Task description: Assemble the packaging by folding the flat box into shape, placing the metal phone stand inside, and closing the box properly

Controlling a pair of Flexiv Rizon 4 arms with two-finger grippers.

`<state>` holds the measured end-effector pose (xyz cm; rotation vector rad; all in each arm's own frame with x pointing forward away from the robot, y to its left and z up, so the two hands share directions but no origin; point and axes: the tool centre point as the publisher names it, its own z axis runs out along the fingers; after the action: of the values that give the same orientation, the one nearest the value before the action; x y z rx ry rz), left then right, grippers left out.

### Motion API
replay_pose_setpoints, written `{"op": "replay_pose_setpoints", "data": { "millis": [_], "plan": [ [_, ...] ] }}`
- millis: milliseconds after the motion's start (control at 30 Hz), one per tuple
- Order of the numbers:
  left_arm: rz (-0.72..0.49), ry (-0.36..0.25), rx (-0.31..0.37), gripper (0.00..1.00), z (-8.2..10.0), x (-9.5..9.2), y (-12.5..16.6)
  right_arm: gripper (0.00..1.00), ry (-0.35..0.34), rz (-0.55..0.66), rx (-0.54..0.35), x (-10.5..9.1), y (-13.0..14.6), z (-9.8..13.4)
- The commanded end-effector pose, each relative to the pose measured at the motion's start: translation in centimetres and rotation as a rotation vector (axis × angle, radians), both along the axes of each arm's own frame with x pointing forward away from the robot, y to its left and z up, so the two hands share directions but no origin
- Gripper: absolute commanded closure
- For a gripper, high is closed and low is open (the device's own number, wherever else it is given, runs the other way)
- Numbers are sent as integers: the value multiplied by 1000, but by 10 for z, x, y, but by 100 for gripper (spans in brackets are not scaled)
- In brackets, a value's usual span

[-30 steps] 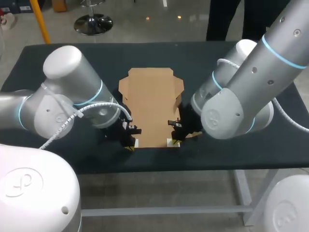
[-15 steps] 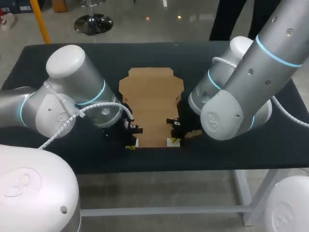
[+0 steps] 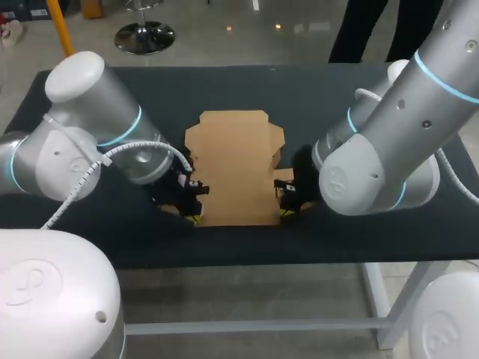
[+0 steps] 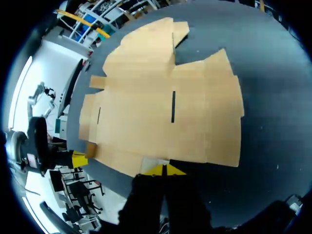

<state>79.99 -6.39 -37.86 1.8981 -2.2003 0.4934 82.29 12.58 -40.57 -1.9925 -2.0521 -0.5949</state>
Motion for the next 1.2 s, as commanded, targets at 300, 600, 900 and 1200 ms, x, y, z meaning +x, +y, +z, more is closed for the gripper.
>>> {"op": "replay_pose_setpoints", "data": {
  "millis": [300, 600, 900, 1200],
  "plan": [
    [4, 16, -45, 100, 25, -1, 26, 100, 21, 30, 229, -2, -33, 30],
    [-22, 36, -69, 100, 39, 1, 35, 100, 18, 20, 268, 0, -48, 40],
    [-41, 38, -72, 100, 53, 6, 42, 100, 13, 17, 308, 4, -67, 50],
    [-46, 45, -74, 100, 64, 14, 51, 100, -1, 3, 308, 12, -79, 61]
  ]
}}
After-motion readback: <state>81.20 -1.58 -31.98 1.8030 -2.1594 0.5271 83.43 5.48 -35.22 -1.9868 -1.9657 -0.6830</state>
